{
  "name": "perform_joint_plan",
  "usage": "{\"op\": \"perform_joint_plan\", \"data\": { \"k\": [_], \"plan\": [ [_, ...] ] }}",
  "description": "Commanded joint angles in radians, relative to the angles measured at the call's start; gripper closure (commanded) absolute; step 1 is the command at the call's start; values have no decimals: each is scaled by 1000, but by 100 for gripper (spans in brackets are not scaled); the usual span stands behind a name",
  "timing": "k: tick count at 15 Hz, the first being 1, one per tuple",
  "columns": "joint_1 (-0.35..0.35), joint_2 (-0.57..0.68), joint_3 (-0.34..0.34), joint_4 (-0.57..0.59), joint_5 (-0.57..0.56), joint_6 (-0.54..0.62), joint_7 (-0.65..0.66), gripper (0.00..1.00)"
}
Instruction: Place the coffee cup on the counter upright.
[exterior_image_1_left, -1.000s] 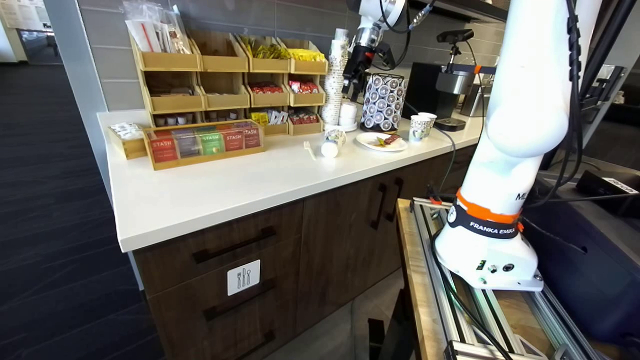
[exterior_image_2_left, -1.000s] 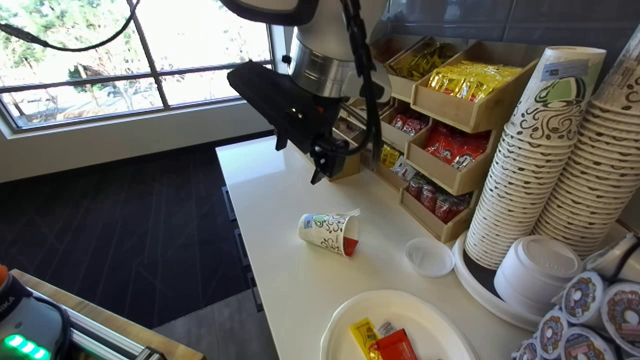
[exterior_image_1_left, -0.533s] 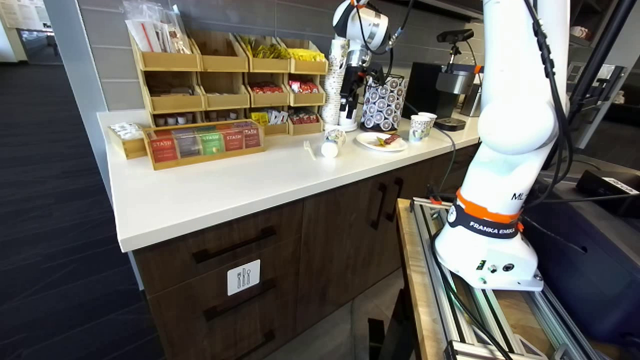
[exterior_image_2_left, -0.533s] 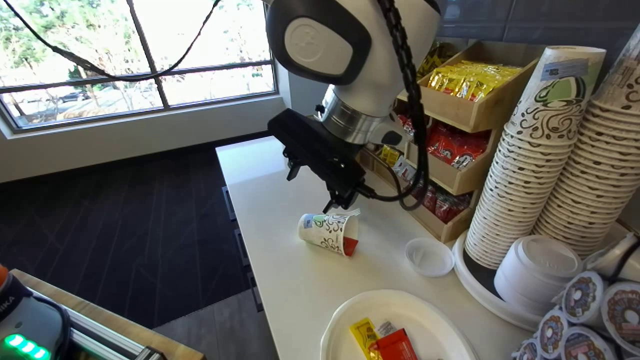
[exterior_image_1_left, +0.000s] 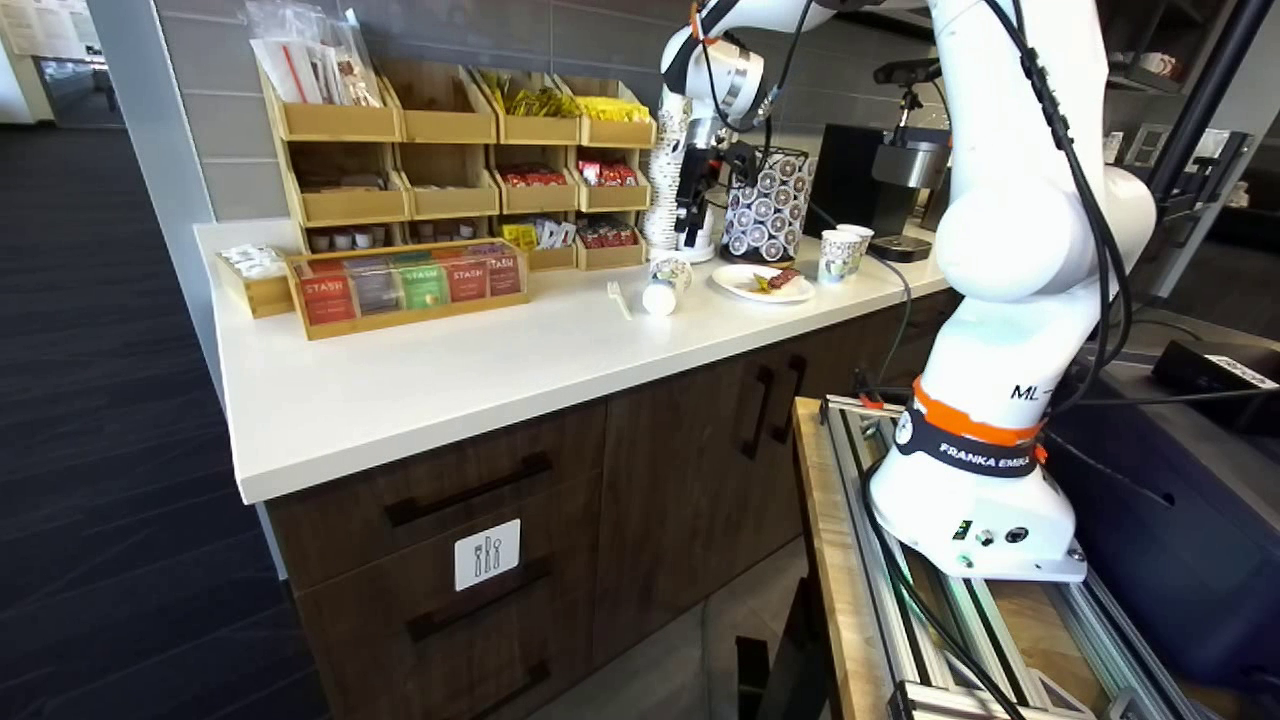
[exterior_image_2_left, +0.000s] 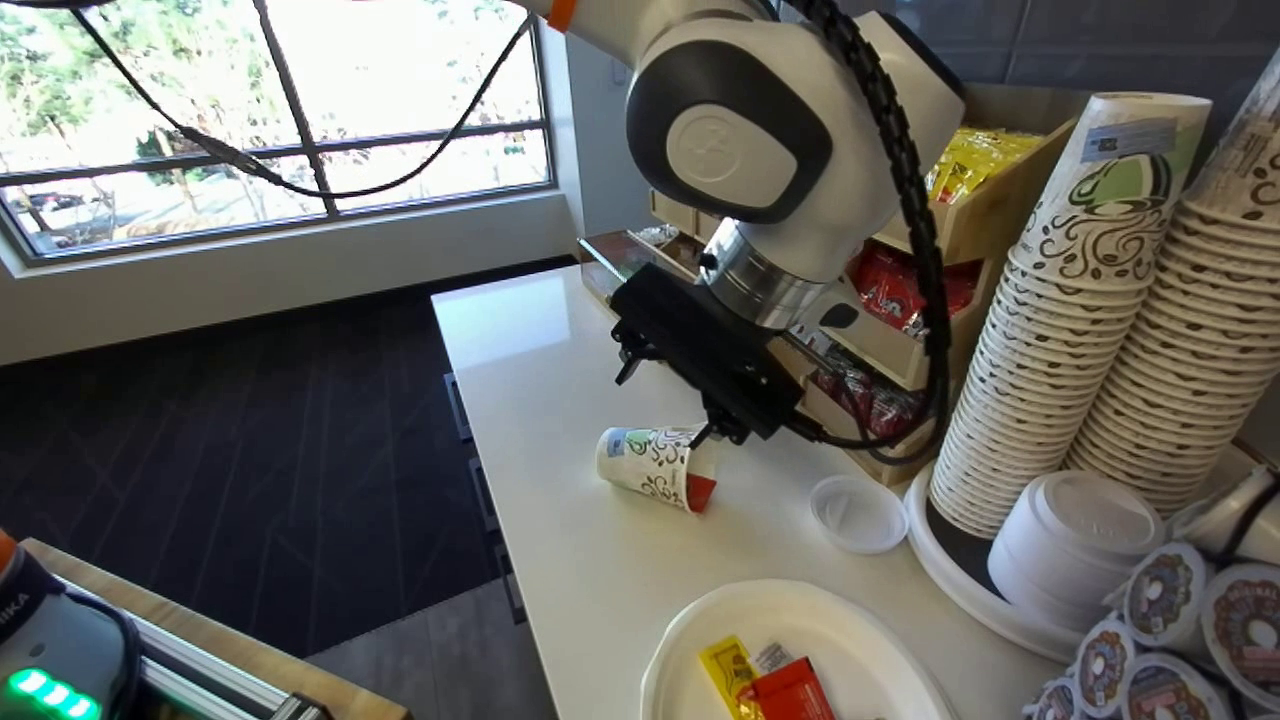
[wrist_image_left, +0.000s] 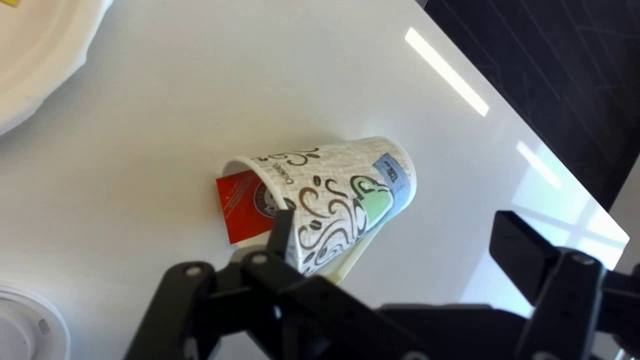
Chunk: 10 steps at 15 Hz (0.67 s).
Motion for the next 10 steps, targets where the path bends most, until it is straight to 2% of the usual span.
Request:
{"op": "perform_joint_plan", "data": {
  "k": [1,8,9,10],
  "plan": [
    [-71,81,64,96,1,-22,-16,0],
    [-138,174,135,189,-12,-63,8,2],
    [-143,183,141,200,-15,-74,11,11],
    [-149,195,146,214,-20,-99,17,27]
  ]
}}
